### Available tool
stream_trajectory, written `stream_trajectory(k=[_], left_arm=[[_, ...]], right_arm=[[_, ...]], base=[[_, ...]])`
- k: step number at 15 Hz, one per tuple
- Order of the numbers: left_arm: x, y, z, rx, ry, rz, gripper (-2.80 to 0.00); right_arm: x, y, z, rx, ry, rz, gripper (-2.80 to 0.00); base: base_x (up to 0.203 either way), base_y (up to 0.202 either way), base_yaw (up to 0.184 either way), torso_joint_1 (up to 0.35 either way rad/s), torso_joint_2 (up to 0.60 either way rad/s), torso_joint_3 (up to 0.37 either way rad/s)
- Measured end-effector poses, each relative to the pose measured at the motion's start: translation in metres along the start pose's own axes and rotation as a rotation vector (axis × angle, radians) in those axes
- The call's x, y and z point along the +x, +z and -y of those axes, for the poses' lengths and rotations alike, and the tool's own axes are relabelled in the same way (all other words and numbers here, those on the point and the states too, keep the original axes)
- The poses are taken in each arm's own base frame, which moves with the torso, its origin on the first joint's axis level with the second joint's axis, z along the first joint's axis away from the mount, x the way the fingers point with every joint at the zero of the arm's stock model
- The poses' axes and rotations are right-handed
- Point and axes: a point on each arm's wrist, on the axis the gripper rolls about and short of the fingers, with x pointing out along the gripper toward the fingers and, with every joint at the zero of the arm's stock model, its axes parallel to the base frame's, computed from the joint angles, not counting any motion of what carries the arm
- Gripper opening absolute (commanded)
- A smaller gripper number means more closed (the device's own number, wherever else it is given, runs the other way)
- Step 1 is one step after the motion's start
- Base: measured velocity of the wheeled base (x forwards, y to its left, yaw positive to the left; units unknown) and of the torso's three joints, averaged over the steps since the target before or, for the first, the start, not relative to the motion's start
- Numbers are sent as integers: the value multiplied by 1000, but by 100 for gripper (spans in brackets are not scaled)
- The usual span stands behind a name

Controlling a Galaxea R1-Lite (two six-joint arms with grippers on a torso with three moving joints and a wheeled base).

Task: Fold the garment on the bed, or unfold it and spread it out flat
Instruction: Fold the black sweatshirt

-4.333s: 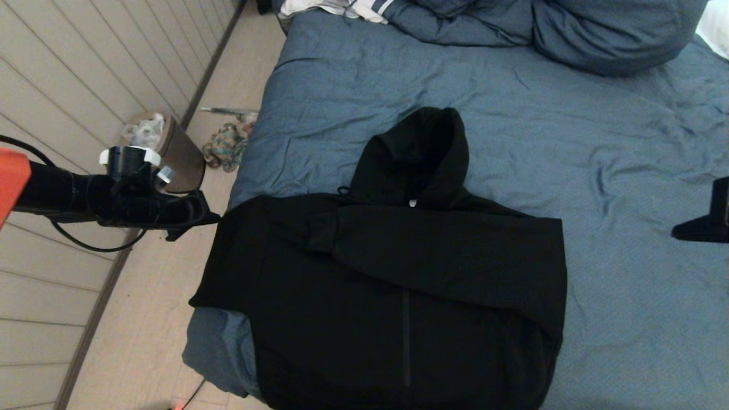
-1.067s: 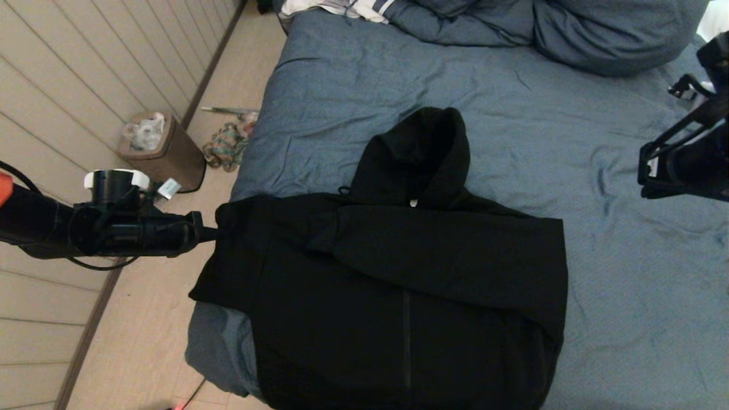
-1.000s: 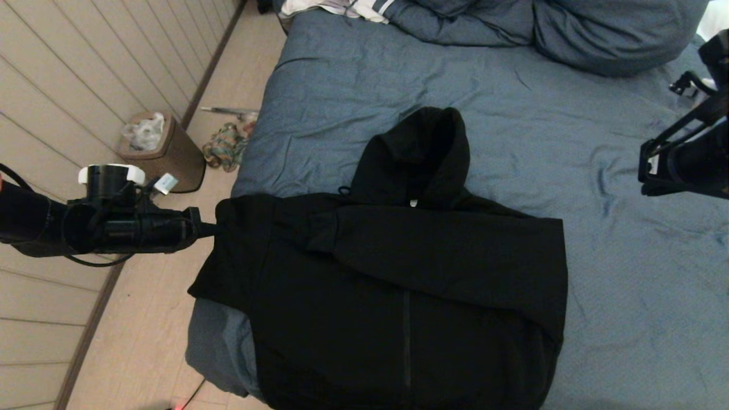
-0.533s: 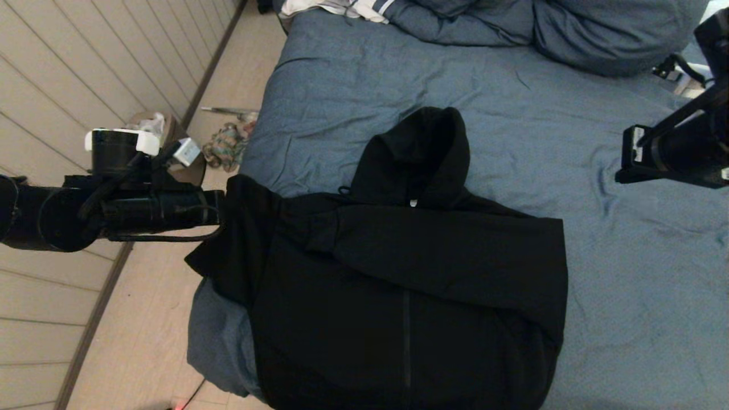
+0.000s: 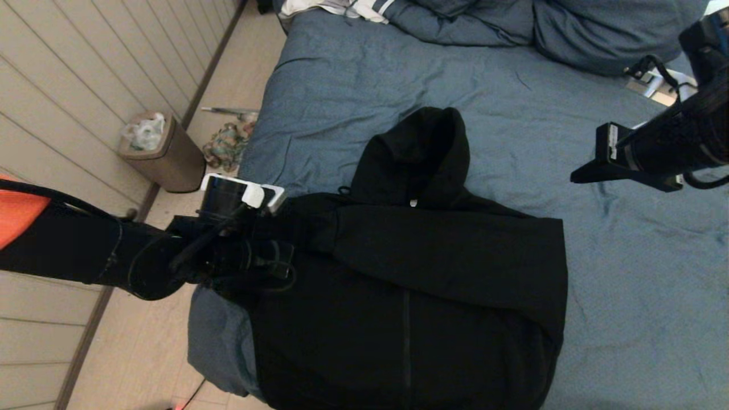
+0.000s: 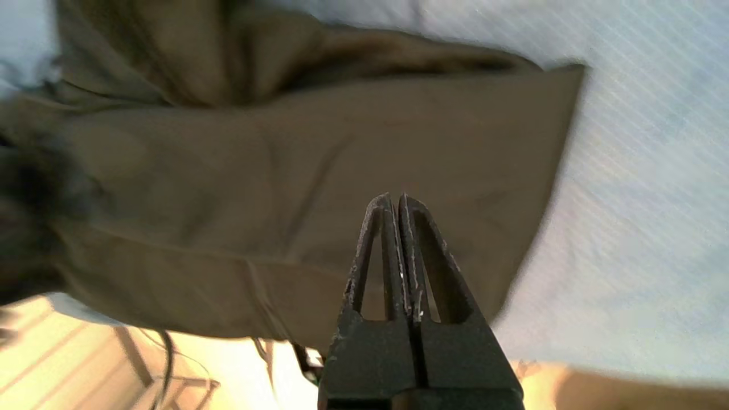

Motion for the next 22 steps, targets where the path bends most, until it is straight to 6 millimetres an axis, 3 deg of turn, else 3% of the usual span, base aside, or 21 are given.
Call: stream_trajectory(k=[5,8,9,10,14,17,19,22], left_arm=[[52,-26,43,57,58,-29,-280],[73,-30,54,27,108,8,-280],[75,-29,55,21,110,13,-230],[75,-24,56,18,114,24,0],[61,5,56,-18,113,115,0],[35,27,53,-90,105,180,0],[17,29,56,-112,89,182,0],[11,27,59,-112,79,187,0]], right_arm=[[6,5,-4,-23,131,50,-280],[3,0,-3,-20,136,43,-280],[0,-1,-3,-20,138,52,-280],[-4,-1,-3,-22,142,63,-280],[-15,1,-2,-44,157,108,-280],[-19,5,2,-68,152,130,-280],[-17,6,2,-71,153,129,-280],[-12,6,3,-80,151,118,-280]], base=[[0,0,0,0,0,0],[0,0,0,0,0,0],[0,0,0,0,0,0],[0,0,0,0,0,0],[0,0,0,0,0,0],[0,0,0,0,0,0],[0,0,0,0,0,0],[0,0,0,0,0,0]])
